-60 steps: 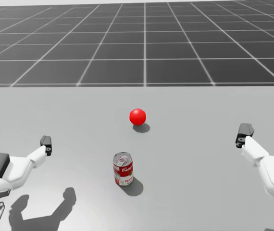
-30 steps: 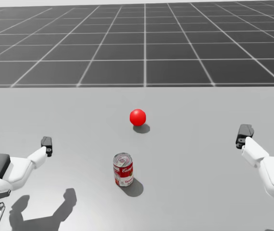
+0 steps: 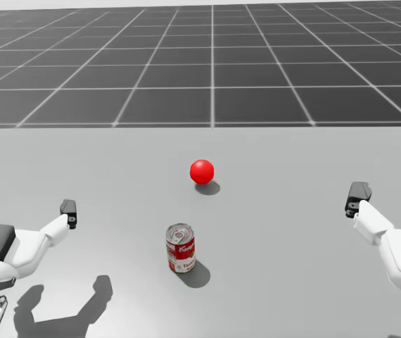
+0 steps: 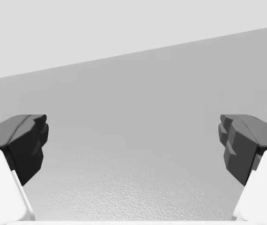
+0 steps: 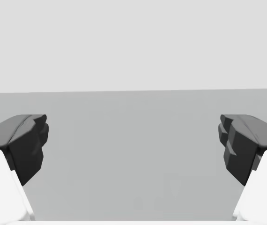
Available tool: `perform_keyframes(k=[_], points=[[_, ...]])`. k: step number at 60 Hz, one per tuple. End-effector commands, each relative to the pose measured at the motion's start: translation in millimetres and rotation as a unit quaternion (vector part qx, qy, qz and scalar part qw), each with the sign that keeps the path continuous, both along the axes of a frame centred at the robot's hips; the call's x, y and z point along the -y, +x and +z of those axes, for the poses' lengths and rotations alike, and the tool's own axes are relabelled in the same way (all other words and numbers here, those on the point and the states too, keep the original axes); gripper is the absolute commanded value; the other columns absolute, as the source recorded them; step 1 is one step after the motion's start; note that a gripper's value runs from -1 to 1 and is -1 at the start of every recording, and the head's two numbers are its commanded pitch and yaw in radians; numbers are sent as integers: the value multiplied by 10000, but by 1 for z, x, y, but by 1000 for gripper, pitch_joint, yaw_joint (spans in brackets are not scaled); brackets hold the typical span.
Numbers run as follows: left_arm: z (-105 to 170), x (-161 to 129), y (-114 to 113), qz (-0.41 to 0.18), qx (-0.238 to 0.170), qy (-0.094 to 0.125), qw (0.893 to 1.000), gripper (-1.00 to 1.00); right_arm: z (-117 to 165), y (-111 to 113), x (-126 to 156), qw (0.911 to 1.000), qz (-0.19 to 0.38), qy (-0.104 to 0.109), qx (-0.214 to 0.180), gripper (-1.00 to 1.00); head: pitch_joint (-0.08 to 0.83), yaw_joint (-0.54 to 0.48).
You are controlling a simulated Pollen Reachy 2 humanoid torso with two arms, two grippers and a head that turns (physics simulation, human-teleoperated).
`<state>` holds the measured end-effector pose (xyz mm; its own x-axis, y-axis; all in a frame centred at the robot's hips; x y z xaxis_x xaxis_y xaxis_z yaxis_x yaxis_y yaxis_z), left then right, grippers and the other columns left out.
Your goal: Watch the red light. When it turns green, pick up the object.
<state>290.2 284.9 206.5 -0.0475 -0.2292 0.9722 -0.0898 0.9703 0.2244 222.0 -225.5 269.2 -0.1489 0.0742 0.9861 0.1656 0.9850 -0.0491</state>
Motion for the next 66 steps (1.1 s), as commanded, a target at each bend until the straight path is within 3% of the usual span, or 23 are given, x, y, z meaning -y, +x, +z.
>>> perform_keyframes(k=[1,13,66], points=[[0,0,0,-4,1,-2,10000,-1000,-2,-1,-3,9999,-11,110,-15,-1000,428,37],[0,0,-1,-20,22,-19,10000,-1000,-4,-1,-3,10000,72,22,3,-1000,427,37],[1,0,-2,-121,8,-147,9998,-1000,-4,-1,-4,9997,238,22,-14,-1000,430,35]])
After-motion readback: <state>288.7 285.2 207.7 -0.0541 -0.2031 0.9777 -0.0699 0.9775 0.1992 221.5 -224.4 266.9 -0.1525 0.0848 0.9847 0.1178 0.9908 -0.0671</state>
